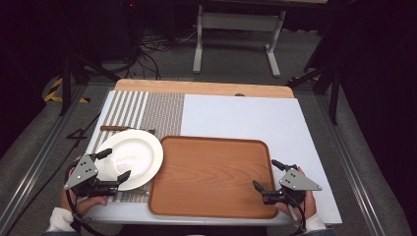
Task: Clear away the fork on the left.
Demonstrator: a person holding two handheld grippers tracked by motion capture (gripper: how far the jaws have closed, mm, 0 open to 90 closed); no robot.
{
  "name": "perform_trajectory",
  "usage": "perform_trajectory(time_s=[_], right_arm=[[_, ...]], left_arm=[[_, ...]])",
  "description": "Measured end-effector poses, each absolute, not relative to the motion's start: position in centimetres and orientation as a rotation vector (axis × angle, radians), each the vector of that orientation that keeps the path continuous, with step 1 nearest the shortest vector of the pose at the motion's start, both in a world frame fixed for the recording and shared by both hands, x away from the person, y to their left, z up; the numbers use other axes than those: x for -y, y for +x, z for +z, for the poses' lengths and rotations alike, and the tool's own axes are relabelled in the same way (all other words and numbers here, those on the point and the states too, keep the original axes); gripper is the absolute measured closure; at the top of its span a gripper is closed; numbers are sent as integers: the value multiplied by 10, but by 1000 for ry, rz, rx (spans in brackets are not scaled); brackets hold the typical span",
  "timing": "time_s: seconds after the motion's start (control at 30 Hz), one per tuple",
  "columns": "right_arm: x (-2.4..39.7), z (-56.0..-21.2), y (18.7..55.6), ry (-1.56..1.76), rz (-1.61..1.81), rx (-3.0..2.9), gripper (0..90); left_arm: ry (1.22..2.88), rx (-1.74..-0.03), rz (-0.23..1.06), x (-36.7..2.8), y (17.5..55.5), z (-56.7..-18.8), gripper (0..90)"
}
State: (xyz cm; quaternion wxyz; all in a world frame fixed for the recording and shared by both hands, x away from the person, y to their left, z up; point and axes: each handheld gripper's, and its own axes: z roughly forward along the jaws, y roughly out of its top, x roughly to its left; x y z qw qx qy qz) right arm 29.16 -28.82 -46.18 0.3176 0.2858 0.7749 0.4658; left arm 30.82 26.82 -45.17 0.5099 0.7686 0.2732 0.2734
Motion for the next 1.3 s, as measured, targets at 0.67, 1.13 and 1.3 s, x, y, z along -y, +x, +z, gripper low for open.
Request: perform_trajectory(time_s=[0.67, 1.13, 1.3], right_arm=[[286, -465, 294, 761, 1208, -2068, 90], [286, -466, 300, 806, 1183, -2080, 92], [287, -468, 302, 831, 1167, -2084, 92]], left_arm=[[1974, -679, 642, -316, 365, -414, 102], [2202, -802, 477, -342, 479, -424, 150], [2220, -831, 434, -345, 497, -430, 150]])
